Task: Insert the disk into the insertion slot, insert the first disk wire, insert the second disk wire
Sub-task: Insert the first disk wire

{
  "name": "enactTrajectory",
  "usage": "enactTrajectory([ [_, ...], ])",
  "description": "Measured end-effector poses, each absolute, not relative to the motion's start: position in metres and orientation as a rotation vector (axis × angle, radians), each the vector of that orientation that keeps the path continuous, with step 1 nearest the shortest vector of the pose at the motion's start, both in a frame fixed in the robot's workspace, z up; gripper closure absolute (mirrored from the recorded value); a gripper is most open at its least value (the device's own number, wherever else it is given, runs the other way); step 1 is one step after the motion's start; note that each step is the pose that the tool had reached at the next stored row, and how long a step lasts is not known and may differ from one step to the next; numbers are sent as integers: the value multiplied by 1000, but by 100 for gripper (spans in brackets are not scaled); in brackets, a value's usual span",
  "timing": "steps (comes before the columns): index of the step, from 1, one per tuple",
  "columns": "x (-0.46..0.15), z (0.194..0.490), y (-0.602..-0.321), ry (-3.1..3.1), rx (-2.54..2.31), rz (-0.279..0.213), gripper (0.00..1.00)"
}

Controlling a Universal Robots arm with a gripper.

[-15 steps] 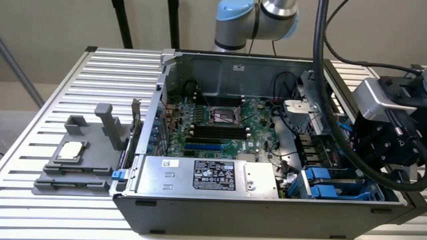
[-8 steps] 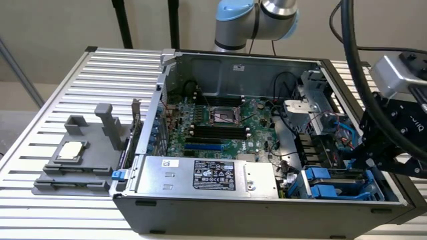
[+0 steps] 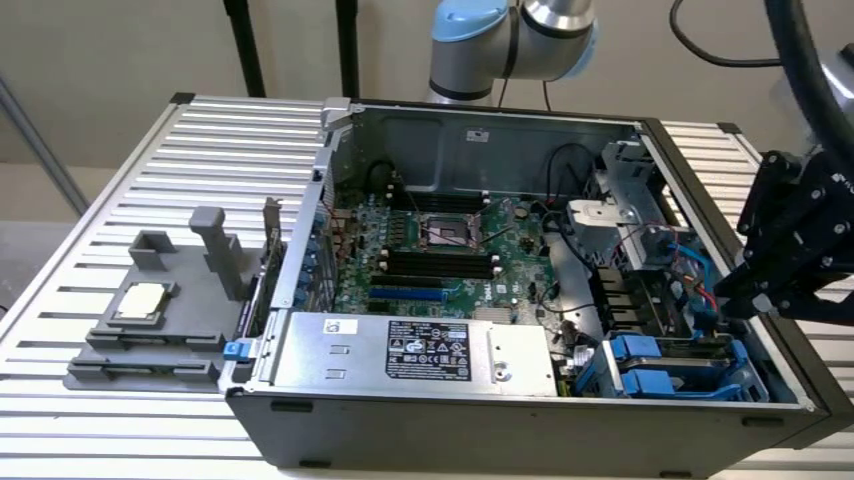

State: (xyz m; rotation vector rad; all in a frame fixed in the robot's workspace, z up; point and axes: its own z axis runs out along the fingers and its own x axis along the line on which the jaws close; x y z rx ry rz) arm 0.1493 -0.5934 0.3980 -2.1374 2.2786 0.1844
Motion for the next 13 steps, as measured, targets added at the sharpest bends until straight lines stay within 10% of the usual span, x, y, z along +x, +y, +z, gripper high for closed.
enactTrajectory([
  [13,121,397,-594,2278,-2138,182,76],
])
